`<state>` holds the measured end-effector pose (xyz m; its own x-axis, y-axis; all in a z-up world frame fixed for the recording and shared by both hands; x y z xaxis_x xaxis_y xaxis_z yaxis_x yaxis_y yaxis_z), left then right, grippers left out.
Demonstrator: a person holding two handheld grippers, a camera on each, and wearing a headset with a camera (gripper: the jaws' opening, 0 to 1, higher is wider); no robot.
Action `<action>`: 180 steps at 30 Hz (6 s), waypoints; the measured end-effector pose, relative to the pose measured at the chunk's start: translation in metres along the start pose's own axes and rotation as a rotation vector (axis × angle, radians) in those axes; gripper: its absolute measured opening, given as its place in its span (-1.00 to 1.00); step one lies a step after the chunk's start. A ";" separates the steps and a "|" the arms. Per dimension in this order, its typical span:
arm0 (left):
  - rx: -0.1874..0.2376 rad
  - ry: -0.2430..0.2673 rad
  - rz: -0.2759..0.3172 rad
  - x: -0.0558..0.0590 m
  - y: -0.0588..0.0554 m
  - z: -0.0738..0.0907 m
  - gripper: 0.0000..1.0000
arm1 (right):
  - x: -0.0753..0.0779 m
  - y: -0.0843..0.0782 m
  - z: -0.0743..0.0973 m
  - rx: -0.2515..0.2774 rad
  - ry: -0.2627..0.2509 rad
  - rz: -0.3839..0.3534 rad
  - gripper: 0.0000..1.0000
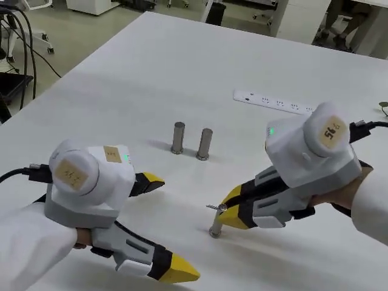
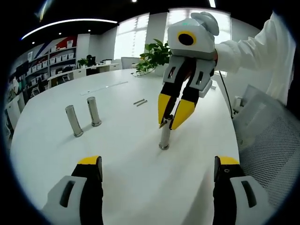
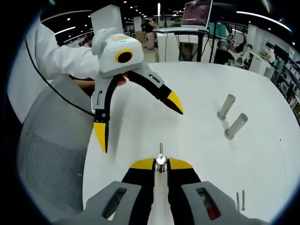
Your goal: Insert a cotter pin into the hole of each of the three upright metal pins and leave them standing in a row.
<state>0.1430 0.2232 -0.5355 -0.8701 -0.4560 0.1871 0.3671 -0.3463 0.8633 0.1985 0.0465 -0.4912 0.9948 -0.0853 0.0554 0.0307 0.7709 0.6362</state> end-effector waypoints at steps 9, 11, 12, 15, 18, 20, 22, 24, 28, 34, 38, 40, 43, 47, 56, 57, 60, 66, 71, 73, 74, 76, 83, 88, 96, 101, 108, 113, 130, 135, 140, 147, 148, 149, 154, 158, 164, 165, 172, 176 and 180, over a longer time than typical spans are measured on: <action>0.014 0.024 0.018 -0.001 0.002 0.001 0.98 | 0.020 0.014 -0.005 0.022 -0.057 0.010 -0.93; 0.017 0.025 0.021 -0.002 0.002 0.001 0.98 | 0.023 0.015 -0.007 0.023 -0.073 0.011 -0.92; 0.020 0.026 0.023 -0.002 0.003 0.000 0.98 | 0.024 0.015 -0.008 0.021 -0.075 0.012 -0.92; 0.025 0.024 0.023 -0.002 0.004 0.000 0.98 | 0.026 0.015 -0.011 0.020 -0.075 0.010 -0.92; 0.028 0.024 0.023 -0.003 0.005 -0.001 0.98 | 0.029 0.015 -0.013 0.012 -0.075 0.007 -0.92; 0.037 0.025 0.016 -0.002 0.007 0.000 0.98 | 0.030 0.015 -0.012 0.013 -0.077 0.009 -0.92; 0.054 0.023 0.022 -0.002 0.009 0.001 0.98 | 0.034 0.017 -0.011 0.020 -0.073 -0.003 -0.92; 0.066 0.025 0.022 -0.002 0.010 0.002 0.97 | 0.035 0.017 -0.010 0.021 -0.066 -0.006 -0.92; 0.079 0.023 0.027 -0.002 0.012 0.002 0.97 | 0.035 0.018 -0.010 0.021 -0.057 0.006 -0.92; 0.088 0.023 0.031 -0.003 0.013 0.004 0.97 | 0.035 0.019 -0.011 0.019 -0.054 0.019 -0.91; 0.090 0.028 0.033 -0.003 0.013 0.005 0.97 | 0.035 0.019 -0.010 0.024 -0.044 0.003 -0.91; 0.091 0.031 0.026 -0.002 0.014 0.006 0.97 | 0.035 0.020 -0.010 0.025 -0.048 0.012 -0.91; 0.096 0.030 0.032 -0.002 0.014 0.007 0.97 | 0.034 0.020 -0.010 0.030 -0.041 0.014 -0.91; 0.101 0.036 0.036 -0.001 0.015 0.010 0.97 | 0.035 0.020 -0.011 0.038 -0.052 0.023 -0.89; 0.119 0.055 0.053 0.001 0.018 0.018 0.97 | 0.033 0.019 0.000 0.063 -0.069 0.036 -0.67; 0.122 0.057 0.056 0.002 0.019 0.019 0.97 | 0.032 0.019 0.003 0.068 -0.074 0.037 -0.66; 0.133 0.063 0.056 0.004 0.021 0.022 0.98 | 0.029 0.018 0.012 0.090 -0.083 0.028 -0.56; 0.142 0.064 0.051 0.010 0.025 0.028 0.98 | 0.019 0.012 0.030 0.149 -0.110 -0.026 -0.32; 0.166 0.077 0.053 0.011 0.029 0.034 0.98 | 0.006 0.001 0.043 0.189 -0.133 -0.094 -0.13; 0.171 0.096 0.045 0.010 0.031 0.037 0.98 | 0.001 -0.004 0.049 0.207 -0.148 -0.117 -0.04; 0.174 0.099 0.047 0.010 0.032 0.038 0.98 | 0.000 -0.005 0.050 0.211 -0.150 -0.121 -0.02; 0.192 0.105 0.053 0.009 0.034 0.041 0.98 | -0.006 -0.008 0.057 0.235 -0.164 -0.151 0.04; 0.213 0.108 0.059 0.013 0.038 0.045 0.98 | -0.020 -0.026 0.080 0.283 -0.247 -0.268 0.31; 0.230 0.117 0.070 0.019 0.037 0.048 0.98 | -0.030 -0.043 0.099 0.322 -0.338 -0.384 0.58; 0.223 0.111 0.077 0.024 0.037 0.049 0.98 | -0.044 -0.068 0.117 0.337 -0.432 -0.475 0.66; 0.225 0.113 0.088 0.026 0.038 0.053 0.98 | -0.055 -0.081 0.126 0.351 -0.502 -0.547 0.75; 0.244 0.111 0.091 0.024 0.038 0.058 0.98 | -0.073 -0.093 0.136 0.327 -0.601 -0.623 0.95; 0.238 0.130 0.104 0.020 0.033 0.059 0.98 | -0.078 -0.097 0.140 0.323 -0.619 -0.653 0.97; 0.263 0.277 0.116 0.007 0.040 0.075 0.97 | -0.065 -0.103 0.147 0.317 -0.600 -0.630 0.93; 0.283 0.335 0.129 0.003 0.049 0.077 0.97 | -0.061 -0.108 0.151 0.335 -0.599 -0.620 0.92; 0.298 0.377 0.115 -0.005 0.062 0.077 0.93 | -0.057 -0.112 0.155 0.342 -0.601 -0.579 0.90; 0.274 0.406 0.085 -0.019 0.076 0.065 0.87 | -0.055 -0.115 0.158 0.383 -0.596 -0.562 0.91; 0.271 0.408 0.083 -0.020 0.077 0.064 0.85 | -0.055 -0.116 0.158 0.392 -0.592 -0.558 0.90; 0.266 0.411 0.088 -0.020 0.079 0.059 0.80 | -0.055 -0.116 0.158 0.396 -0.590 -0.556 0.90; 0.287 0.427 0.116 -0.031 0.080 0.047 0.60 | -0.056 -0.120 0.153 0.399 -0.576 -0.552 0.88; 0.258 0.421 0.106 -0.038 0.079 0.039 0.56 | -0.057 -0.125 0.149 0.384 -0.548 -0.540 0.86; 0.219 0.442 0.098 -0.061 0.076 0.031 0.42 | -0.055 -0.127 0.143 0.388 -0.519 -0.542 0.83; 0.216 0.443 0.097 -0.063 0.075 0.030 0.40 | -0.055 -0.127 0.143 0.385 -0.510 -0.544 0.83; 0.212 0.473 0.117 -0.088 0.071 0.015 0.17 | -0.058 -0.131 0.140 0.347 -0.462 -0.536 0.81; 0.202 0.489 0.119 -0.096 0.068 0.003 -0.01 | -0.061 -0.136 0.140 0.328 -0.459 -0.536 0.80; 0.181 0.555 0.174 -0.105 0.062 -0.004 -0.22 | -0.062 -0.139 0.142 0.329 -0.458 -0.561 0.79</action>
<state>0.2589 0.2460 -0.5036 -0.4829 -0.8697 0.1026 0.3848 -0.1055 0.9169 0.1183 -0.1447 -0.4737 0.6986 -0.7116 -0.0751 0.4137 0.3160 0.8538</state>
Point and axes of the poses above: the centre of the closed fingertips' face, and the gripper's own axes: z roughly backward along the fingers, x roughly to its right, y roughly out of its top, the point moved 10 cm from there along z, roughly backward along the fingers, and after that the axes turned 7 degrees about -y, right-handed, at the moved point
